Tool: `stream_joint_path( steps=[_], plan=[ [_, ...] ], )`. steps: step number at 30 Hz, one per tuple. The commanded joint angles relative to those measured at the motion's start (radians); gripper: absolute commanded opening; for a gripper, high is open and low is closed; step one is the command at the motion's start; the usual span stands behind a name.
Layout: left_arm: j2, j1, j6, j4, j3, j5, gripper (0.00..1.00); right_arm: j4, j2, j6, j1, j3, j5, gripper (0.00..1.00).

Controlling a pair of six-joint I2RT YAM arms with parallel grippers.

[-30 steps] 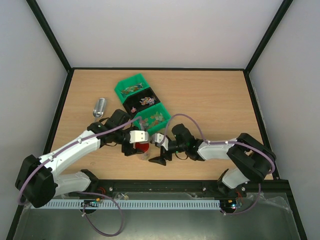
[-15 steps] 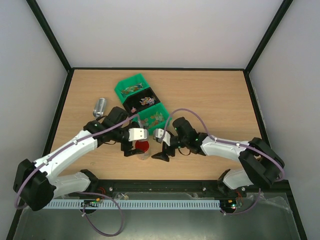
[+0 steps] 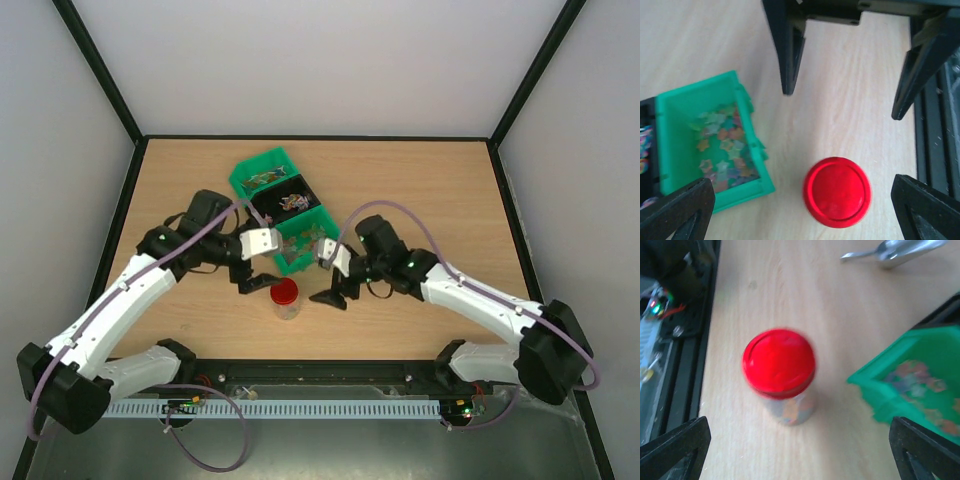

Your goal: Pack the candies

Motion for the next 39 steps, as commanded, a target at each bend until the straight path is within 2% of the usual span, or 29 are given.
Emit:
stream_joint_path(
  steps=[1, 8, 10, 12, 16, 19, 25, 31, 35, 39],
  plan=[
    [-0.009, 0.07, -0.134, 0.026, 0.068, 0.014, 1.0, -0.094, -0.047, 0.082, -0.062, 0.129, 0.036, 0.99],
    [0.083, 0.244, -0.376, 0.164, 0.131, 0.134, 0.99, -0.07, 0.013, 0.274, -0.202, 0.327, 0.08, 0.99],
    [0.142, 0.292, -0.452, 0.149, 0.191, 0.125, 0.99, -0.063, 0.048, 0.348, -0.281, 0.378, 0.052, 0.99],
    [0.234, 0.35, -0.463, 0.097, 0.261, 0.129, 0.99, -0.03, 0.074, 0.429, -0.371, 0.398, 0.022, 0.99],
    [0.32, 0.556, -0.547, 0.144, 0.282, 0.246, 1.0, 0.038, 0.111, 0.577, -0.56, 0.385, -0.064, 0.99],
    [0.364, 0.688, -0.619, 0.21, 0.27, 0.237, 1.0, 0.078, 0.11, 0.623, -0.694, 0.33, -0.087, 0.98],
    [0.418, 0.873, -0.637, 0.248, 0.232, 0.232, 1.0, 0.12, 0.111, 0.643, -0.896, 0.218, -0.135, 0.99],
    [0.362, 0.898, -0.655, 0.372, 0.086, 0.101, 1.0, 0.176, 0.113, 0.608, -0.944, 0.108, -0.084, 0.99],
    [0.28, 0.894, -0.618, 0.396, -0.004, 0.017, 0.99, 0.224, 0.106, 0.613, -0.956, 0.046, -0.044, 0.99],
    [0.179, 0.848, -0.583, 0.431, -0.104, -0.106, 0.99, 0.318, 0.09, 0.642, -0.956, -0.031, -0.038, 0.99]
  ],
)
